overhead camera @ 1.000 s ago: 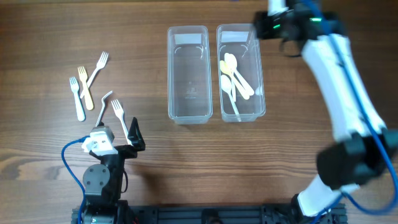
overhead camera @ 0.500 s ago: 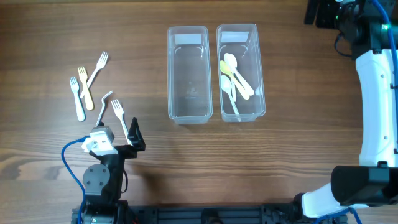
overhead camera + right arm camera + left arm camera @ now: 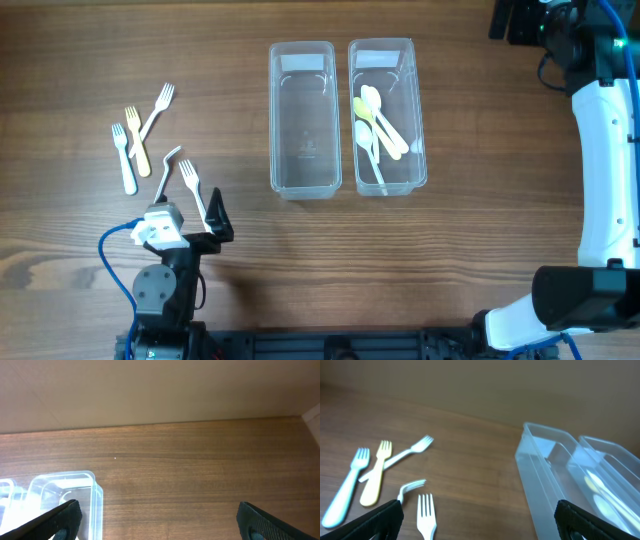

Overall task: Pack container
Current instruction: 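Move the left gripper over the upright white fork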

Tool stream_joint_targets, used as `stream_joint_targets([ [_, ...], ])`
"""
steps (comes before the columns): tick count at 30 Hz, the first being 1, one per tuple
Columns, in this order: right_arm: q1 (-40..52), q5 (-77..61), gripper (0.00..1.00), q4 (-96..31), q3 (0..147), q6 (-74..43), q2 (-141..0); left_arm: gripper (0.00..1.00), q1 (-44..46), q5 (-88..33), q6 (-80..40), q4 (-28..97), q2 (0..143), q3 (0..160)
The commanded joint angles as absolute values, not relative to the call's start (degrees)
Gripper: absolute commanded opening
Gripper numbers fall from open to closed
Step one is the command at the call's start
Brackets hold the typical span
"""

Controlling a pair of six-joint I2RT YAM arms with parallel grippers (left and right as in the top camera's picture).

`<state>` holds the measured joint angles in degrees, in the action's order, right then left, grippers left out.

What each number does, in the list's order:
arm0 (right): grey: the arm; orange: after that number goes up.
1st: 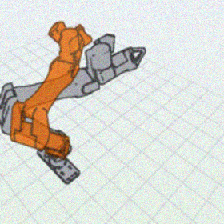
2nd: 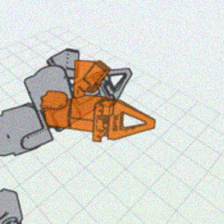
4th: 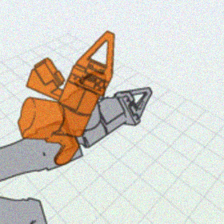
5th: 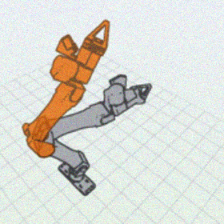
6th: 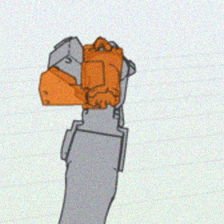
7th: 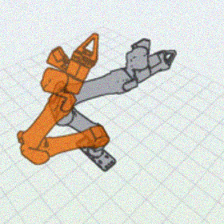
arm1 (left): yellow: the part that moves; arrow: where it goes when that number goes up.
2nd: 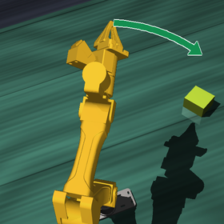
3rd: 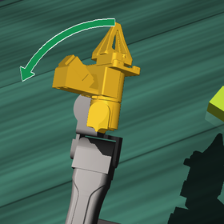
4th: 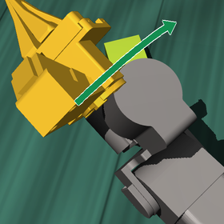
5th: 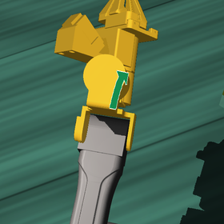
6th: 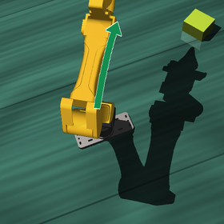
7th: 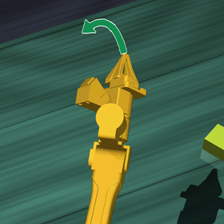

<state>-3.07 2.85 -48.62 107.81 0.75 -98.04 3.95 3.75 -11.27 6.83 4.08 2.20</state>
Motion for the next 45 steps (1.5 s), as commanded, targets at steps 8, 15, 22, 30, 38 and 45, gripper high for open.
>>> stream_joint_targets([
  [8, -3.25, 3.86, 0.99, -48.49, 107.50, 1.50, -98.45, 1.00, 3.62, -6.37, -22.98, 8.19, 5.34, 4.47],
  [15, -3.25, 3.88, 1.00, -48.49, 107.50, 1.50, -98.45, 1.00, 3.57, -3.20, -20.99, 17.28, 19.11, 25.19],
  [22, -3.25, 3.88, 1.00, -48.49, 107.50, 1.50, -98.45, 1.00, 3.57, 6.02, -12.67, 47.44, 49.87, 62.00],
  [30, -3.25, 3.88, 1.00, -48.49, 107.50, 1.50, -98.45, 1.00, 3.60, 6.48, -12.40, 58.22, 73.38, 80.49],
  [38, -3.25, 3.88, 1.00, -48.51, 107.50, 1.48, -98.45, 1.00, 3.57, 4.49, -12.71, 66.57, 79.59, 80.47],
  [45, -3.25, 3.88, 1.00, -48.51, 107.50, 1.48, -98.45, 0.95, 2.90, 0.34, -17.43, 62.15, 79.94, 73.43],
])
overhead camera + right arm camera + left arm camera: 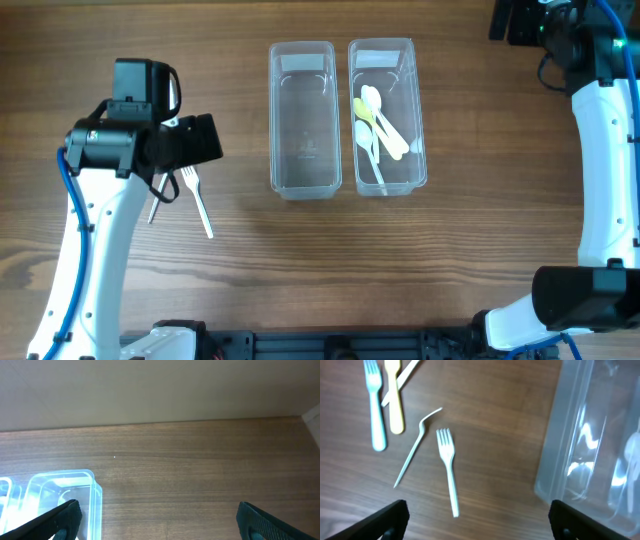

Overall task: Pack container
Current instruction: 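Move the left gripper over the upright white fork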

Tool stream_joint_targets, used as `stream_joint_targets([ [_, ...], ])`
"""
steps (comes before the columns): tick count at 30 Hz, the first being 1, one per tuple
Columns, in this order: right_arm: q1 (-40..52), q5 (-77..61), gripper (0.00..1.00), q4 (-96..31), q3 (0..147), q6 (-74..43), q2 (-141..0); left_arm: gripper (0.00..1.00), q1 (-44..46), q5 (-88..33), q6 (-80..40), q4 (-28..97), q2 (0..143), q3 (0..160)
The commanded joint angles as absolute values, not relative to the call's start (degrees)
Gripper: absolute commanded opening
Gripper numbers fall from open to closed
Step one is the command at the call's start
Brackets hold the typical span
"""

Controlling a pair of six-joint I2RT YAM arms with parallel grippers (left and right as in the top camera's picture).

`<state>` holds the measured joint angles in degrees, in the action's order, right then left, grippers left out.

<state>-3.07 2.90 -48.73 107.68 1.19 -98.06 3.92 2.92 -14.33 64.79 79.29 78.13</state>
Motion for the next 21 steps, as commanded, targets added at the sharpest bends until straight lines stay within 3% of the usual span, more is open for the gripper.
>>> stream_joint_targets([
  [1, -3.25, 3.88, 1.00, -48.49, 107.50, 1.50, -98.45, 0.95, 2.70, -0.67, -17.39, 60.58, 79.94, 71.66],
  [7, -3.25, 3.86, 0.99, -48.49, 107.50, 1.48, -98.45, 0.98, 2.46, -0.38, -17.39, 53.93, 79.94, 61.82],
  [21, -3.25, 3.88, 1.00, -48.49, 107.50, 1.52, -98.45, 0.94, -4.29, 1.10, -16.91, 45.69, 88.79, 58.00],
])
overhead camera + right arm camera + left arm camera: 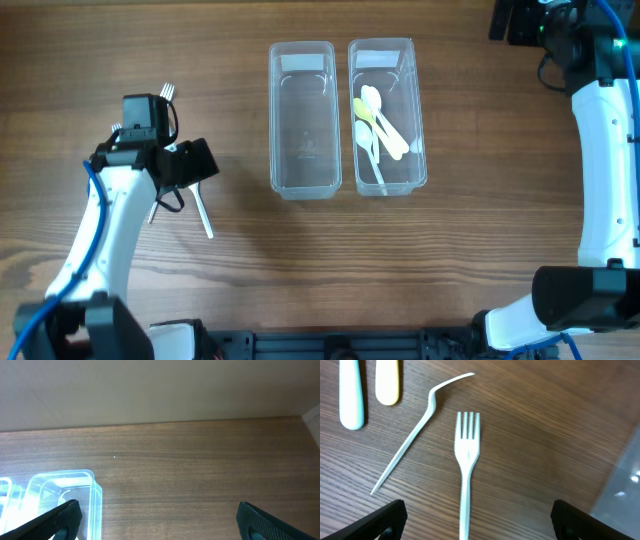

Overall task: Pack container
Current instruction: 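Move the left gripper over the upright white fork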

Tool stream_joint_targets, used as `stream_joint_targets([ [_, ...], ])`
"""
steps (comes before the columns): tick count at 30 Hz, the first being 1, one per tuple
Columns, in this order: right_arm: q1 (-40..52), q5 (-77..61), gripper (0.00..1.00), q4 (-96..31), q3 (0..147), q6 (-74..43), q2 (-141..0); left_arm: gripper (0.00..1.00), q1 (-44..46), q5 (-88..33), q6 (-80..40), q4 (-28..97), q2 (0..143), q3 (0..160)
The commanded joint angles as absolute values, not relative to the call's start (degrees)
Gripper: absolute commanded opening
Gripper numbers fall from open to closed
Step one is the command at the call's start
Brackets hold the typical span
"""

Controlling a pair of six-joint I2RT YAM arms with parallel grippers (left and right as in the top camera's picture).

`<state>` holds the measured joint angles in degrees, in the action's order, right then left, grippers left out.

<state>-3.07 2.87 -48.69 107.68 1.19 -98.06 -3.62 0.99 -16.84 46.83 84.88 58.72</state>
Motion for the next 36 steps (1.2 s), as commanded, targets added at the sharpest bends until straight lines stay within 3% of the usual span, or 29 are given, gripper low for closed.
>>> stream_joint_targets([
  [1, -3.25, 3.88, 1.00, -48.49, 107.50, 1.52, -98.45, 0.93, -4.29, 0.99, -16.93, 45.25, 89.73, 58.00],
  [9, -3.25, 3.86, 0.99, -48.49, 107.50, 1.50, -98.45, 0.81, -4.29, 0.47, -16.95, 42.35, 96.31, 58.00],
  [36, -3.25, 3.86, 0.99, -48.51, 107.50, 1.50, -98.45, 0.91, -6.04, 1.30, -14.98, 36.80, 103.37, 57.95],
])
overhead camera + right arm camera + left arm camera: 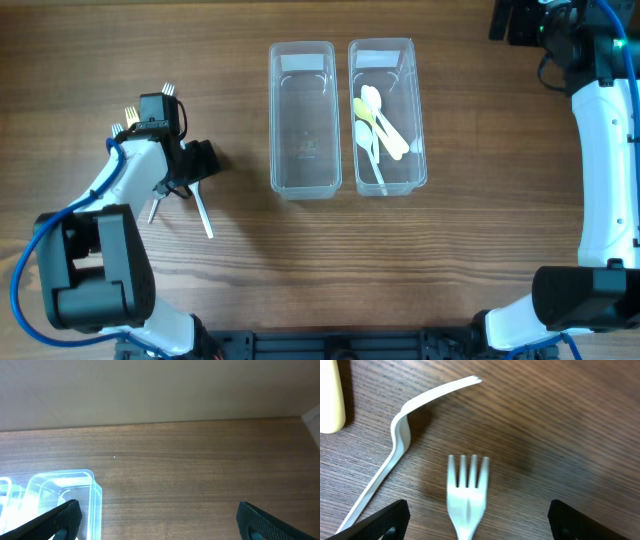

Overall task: Pack container
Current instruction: 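Move the left gripper over the upright white fork, then lower and close the left gripper on the white fork handle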

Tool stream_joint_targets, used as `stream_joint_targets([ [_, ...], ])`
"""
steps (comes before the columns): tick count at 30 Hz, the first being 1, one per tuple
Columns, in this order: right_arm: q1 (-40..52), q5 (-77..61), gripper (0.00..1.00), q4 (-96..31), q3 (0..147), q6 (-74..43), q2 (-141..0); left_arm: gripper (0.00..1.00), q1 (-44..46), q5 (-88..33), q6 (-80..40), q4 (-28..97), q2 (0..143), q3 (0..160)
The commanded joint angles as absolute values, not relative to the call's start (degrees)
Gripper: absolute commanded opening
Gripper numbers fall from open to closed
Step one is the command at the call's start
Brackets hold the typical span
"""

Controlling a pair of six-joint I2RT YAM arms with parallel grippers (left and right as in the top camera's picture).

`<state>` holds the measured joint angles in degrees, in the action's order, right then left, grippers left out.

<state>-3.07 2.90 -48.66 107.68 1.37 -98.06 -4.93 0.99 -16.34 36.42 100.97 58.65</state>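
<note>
Two clear containers stand at the table's middle: the left one [302,120] is empty, the right one [387,115] holds several spoons [375,125]. A white fork [467,490] lies flat on the wood, its handle [204,217] pointing toward the front. My left gripper [476,527] hangs low over this fork, open, one finger on each side of its neck. A thin bent fork [395,455] lies just left of it. My right gripper [162,522] is open, far off at the back right, with a container corner [65,492] in its view.
More forks lie left of the containers, partly hidden under my left arm [140,170]: white tines [167,92] and a yellow handle [331,400] show. My right arm [605,150] runs along the table's right edge.
My left gripper has come lower and closer to the white fork, whose tines now fill more of the wrist view. The right arm and the containers have not moved.
My left arm first sat low at the table's front, open, with the forks ahead of it. Then it stood high over the forks beside the empty container. Then it was lower over the white fork, and now it straddles that fork's neck.
</note>
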Motion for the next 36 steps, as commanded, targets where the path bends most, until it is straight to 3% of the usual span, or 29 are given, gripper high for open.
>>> stream_joint_targets([
  [1, -3.25, 3.88, 1.00, -48.49, 107.50, 1.50, -98.45, 0.91, -6.02, 1.23, -14.98, 36.82, 103.72, 57.95],
  [8, -3.25, 3.88, 0.99, -48.51, 107.50, 1.50, -98.45, 0.93, -6.09, 1.06, -15.00, 36.14, 104.47, 57.95],
  [12, -3.25, 3.88, 0.99, -48.49, 107.50, 1.50, -98.45, 0.87, -6.09, -0.67, -15.03, 36.23, 105.03, 57.95],
  [18, -3.25, 3.88, 1.00, -48.49, 107.50, 1.50, -98.45, 0.46, -6.07, -1.08, -15.49, 37.01, 105.03, 57.95],
  [24, -3.25, 3.88, 0.99, -48.49, 107.50, 1.50, -98.45, 0.22, -6.07, -2.59, -15.49, 36.91, 105.03, 57.95],
  [30, -3.25, 3.86, 1.00, -48.49, 107.50, 1.50, -98.45, 0.04, -6.07, -2.79, -15.49, 36.84, 105.01, 57.98],
  [34, -3.25, 3.88, 0.99, -48.51, 107.50, 1.50, -98.45, 0.08, -6.09, -2.79, -15.46, 37.01, 105.01, 57.98],
  [35, -3.25, 3.86, 1.00, -48.49, 107.50, 1.48, -98.45, 0.20, -6.09, -2.76, -15.46, 37.04, 105.01, 57.98],
  [36, -3.25, 3.88, 1.00, -48.51, 107.50, 1.50, -98.45, 0.51, -6.09, -2.76, -15.46, 37.01, 105.01, 57.98],
])
